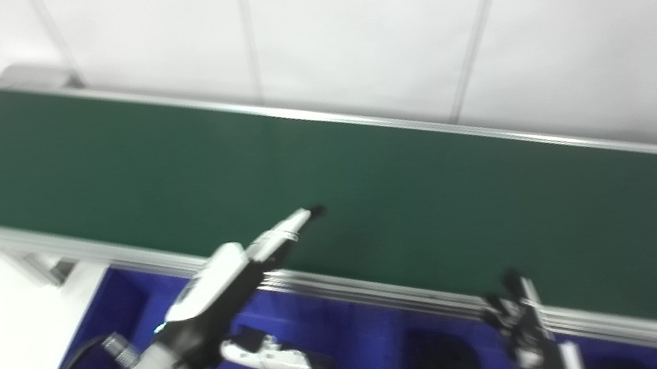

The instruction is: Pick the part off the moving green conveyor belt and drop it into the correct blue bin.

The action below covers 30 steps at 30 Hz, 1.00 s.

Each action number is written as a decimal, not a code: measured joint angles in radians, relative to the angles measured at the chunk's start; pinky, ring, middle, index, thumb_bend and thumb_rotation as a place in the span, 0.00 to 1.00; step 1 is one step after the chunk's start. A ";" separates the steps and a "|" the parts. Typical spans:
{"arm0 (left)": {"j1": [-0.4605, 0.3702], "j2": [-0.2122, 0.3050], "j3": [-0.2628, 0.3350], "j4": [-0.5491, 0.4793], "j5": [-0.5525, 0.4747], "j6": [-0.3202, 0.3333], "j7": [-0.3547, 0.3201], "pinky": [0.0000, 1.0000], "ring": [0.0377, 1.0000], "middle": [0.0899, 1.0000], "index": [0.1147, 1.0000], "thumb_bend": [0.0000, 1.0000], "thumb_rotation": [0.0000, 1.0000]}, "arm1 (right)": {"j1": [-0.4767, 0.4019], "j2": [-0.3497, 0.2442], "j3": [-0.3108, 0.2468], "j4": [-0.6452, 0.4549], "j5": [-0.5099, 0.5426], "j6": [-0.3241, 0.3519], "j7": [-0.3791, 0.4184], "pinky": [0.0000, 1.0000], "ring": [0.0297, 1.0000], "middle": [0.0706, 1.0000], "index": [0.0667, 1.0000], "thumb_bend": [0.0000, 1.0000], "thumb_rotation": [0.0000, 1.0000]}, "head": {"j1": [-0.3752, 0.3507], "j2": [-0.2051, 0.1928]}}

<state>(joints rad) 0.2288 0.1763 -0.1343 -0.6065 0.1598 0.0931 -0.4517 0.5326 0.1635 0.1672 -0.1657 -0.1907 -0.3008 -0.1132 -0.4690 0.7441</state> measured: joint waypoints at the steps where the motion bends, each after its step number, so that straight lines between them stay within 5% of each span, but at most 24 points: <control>1: 0.010 -0.030 -0.005 0.007 -0.036 0.008 0.016 1.00 1.00 1.00 1.00 0.79 0.83 | -0.004 0.006 -0.002 0.004 -0.026 -0.017 -0.018 0.90 0.92 0.98 1.00 0.79 1.00 | 0.000 0.000; 5: 0.034 -0.125 -0.043 0.097 -0.123 0.055 0.049 1.00 1.00 1.00 1.00 0.83 0.84 | -0.010 0.015 -0.019 0.027 -0.092 -0.072 -0.105 0.91 0.93 0.99 1.00 0.78 1.00 | -0.046 -0.018; 16: -0.025 -0.116 -0.026 0.256 -0.201 0.011 0.091 1.00 1.00 1.00 1.00 0.86 0.78 | 0.000 0.022 -0.022 -0.016 -0.102 -0.104 -0.228 0.92 0.91 0.97 1.00 0.83 1.00 | -0.187 -0.077; 30: -0.104 -0.131 -0.036 0.442 -0.264 -0.155 0.101 1.00 1.00 1.00 1.00 0.76 0.80 | 0.001 -0.001 0.015 0.037 -0.126 -0.114 -0.427 0.87 0.90 0.97 0.98 0.81 0.96 | -0.301 -0.184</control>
<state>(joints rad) 0.1249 0.0455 -0.1704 -0.1646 -0.1044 -0.0616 -0.3510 0.5340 0.1624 0.1825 -0.1291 -0.3171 -0.4152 -0.5398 -0.7701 0.5599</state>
